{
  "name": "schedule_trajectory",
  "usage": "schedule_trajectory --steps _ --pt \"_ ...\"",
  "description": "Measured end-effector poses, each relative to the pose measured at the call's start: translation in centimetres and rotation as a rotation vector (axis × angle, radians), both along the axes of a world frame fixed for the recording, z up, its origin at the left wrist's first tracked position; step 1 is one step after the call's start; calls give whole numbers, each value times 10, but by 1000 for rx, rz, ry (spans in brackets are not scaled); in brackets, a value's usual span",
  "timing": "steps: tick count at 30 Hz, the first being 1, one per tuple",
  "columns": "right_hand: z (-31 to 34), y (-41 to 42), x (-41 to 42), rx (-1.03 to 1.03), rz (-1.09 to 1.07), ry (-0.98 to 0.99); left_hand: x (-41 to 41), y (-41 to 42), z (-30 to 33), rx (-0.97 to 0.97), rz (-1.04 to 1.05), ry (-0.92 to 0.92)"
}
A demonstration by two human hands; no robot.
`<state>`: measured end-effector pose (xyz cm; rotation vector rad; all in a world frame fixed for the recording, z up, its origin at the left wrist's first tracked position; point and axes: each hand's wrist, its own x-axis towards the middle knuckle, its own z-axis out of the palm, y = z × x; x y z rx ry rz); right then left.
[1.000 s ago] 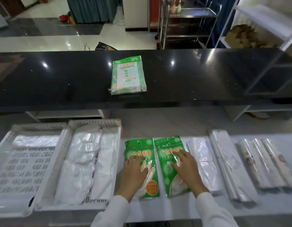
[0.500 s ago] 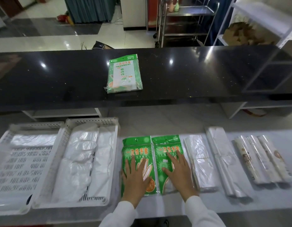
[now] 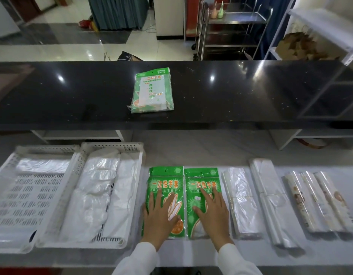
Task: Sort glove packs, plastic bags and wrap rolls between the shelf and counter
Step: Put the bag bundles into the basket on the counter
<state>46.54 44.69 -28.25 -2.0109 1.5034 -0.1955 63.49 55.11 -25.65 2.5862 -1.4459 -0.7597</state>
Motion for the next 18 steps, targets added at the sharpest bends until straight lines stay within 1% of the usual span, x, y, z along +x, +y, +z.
schedule_trajectory --steps 6,9,11,14,16,18 --pt "-3 4 0 -21 -14 -8 -5 -2 7 19 31 1" --pt "0 3 1 -15 -8 -21 -5 -3 11 -4 37 2" --pt "5 3 0 -50 -12 -44 -6 -3 15 -65 60 18" --pt "14 10 -7 -129 -7 -160 -9 -1 27 -172 90 49" --pt "21 16 -14 -124 -24 -224 -12 2 35 -241 88 84" --pt "27 18 -23 -143 -47 -238 -15 7 41 -321 83 148"
